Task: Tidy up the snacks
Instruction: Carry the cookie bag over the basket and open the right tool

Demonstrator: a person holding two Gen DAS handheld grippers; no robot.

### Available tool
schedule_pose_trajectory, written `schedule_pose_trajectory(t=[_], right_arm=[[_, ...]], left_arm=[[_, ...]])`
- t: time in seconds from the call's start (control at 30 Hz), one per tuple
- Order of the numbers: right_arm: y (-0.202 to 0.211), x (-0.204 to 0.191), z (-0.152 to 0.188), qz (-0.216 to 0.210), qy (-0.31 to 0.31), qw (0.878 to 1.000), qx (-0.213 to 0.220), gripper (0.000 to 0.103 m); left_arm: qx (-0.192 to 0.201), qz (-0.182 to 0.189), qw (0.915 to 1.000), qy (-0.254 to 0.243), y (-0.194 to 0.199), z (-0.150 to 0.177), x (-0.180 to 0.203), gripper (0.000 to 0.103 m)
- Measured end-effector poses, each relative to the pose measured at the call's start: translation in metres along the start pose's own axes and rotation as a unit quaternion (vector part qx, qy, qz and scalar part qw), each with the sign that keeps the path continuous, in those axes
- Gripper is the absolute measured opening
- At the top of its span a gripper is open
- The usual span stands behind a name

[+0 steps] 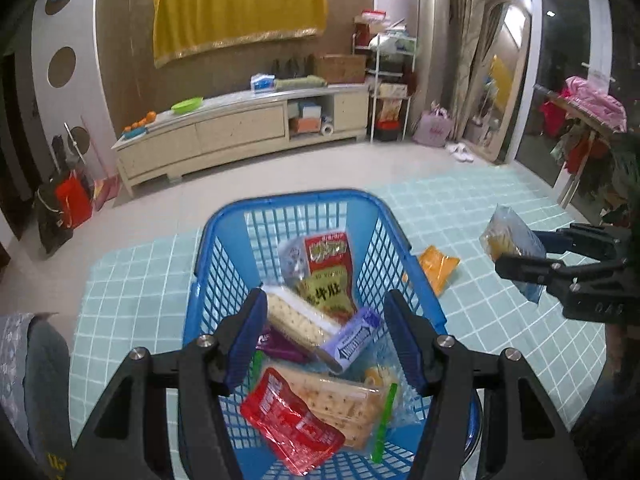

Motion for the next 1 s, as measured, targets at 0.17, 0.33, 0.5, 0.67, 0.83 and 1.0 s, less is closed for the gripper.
schedule_pose_trajectory(t=[0.17,0.33,0.5,0.67,0.83,1.0], right_arm=[[0.004,-0.024,-0.016,-0.013,0.003,1.0,0.005,0.059],[-0.001,-0.051,-0.023,-0.019,0.016,1.0,0.003,0.059],[-0.018,-0.078,-0.024,-0.019,0.042,0.999,-0.016,0.059],[-0.044,-0.098,-0.022,-0.017,0.073,0.996,-0.041,0.059],[-0.063,-0.104,-0.018,-0.007,0.086,0.994,-0.061,0.059],[-0.073,-0.101,-0.013,0.004,0.077,0.995,-0.07,0.059]], left_arm=[[0.014,0.018,0.9996,0.018,0.009,-0.003,-0.016,0.065],[0.028,0.015,0.9987,0.04,0.016,0.004,-0.038,0.067],[0.027,0.018,0.9971,0.068,0.012,0.014,-0.061,0.067],[0.014,0.005,0.9979,0.063,0.006,0.025,-0.064,0.067],[0.008,0.007,0.9966,0.082,0.002,0.03,-0.067,0.067],[0.006,-0.005,0.9964,0.084,0.003,0.031,-0.07,0.067]])
Point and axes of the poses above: each gripper's, at about its wrist camera, not at the fingertips, and y roughly against the way its jaws point, x to its right, z to its underside, the point moved 8 cm from there along -y, roughly the way its jaws point, and after that the axes turned 3 degrees about -y, right-handed, at the moved point
